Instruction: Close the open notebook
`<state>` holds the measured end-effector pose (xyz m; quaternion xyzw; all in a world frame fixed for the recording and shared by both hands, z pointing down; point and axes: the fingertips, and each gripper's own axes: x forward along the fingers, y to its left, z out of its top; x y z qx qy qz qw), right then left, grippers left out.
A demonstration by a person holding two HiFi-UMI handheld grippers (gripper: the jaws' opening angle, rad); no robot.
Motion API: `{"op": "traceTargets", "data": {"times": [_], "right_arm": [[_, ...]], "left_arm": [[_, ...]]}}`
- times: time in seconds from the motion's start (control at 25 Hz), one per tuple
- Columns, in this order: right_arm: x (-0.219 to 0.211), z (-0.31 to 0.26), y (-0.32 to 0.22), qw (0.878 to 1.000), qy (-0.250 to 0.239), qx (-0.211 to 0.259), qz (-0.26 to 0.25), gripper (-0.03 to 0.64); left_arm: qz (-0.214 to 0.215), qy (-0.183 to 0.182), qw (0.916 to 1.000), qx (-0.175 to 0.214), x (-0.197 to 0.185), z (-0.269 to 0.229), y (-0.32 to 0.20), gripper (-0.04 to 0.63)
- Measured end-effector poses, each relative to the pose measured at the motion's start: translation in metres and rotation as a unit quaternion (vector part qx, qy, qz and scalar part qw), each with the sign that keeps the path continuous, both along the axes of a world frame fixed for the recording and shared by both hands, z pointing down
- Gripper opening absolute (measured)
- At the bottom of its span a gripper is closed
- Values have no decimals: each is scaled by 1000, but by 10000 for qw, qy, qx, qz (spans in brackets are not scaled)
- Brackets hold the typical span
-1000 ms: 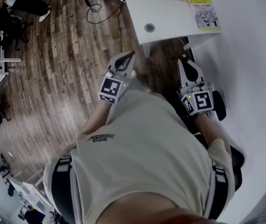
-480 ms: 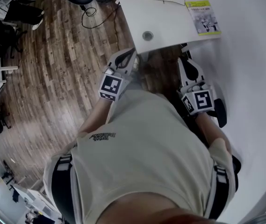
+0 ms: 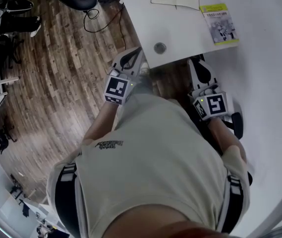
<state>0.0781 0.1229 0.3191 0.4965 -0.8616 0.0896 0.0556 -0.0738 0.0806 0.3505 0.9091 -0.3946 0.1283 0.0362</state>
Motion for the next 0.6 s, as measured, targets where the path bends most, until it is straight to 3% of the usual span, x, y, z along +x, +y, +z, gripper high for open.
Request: {"op": "traceTargets", "data": {"times": [0.6], "right_arm": [[-35,-10,-119,9991,22,-10,433,3]], "left_arm": [[406,158,9990,-128,-19,-8,-122,8]]}}
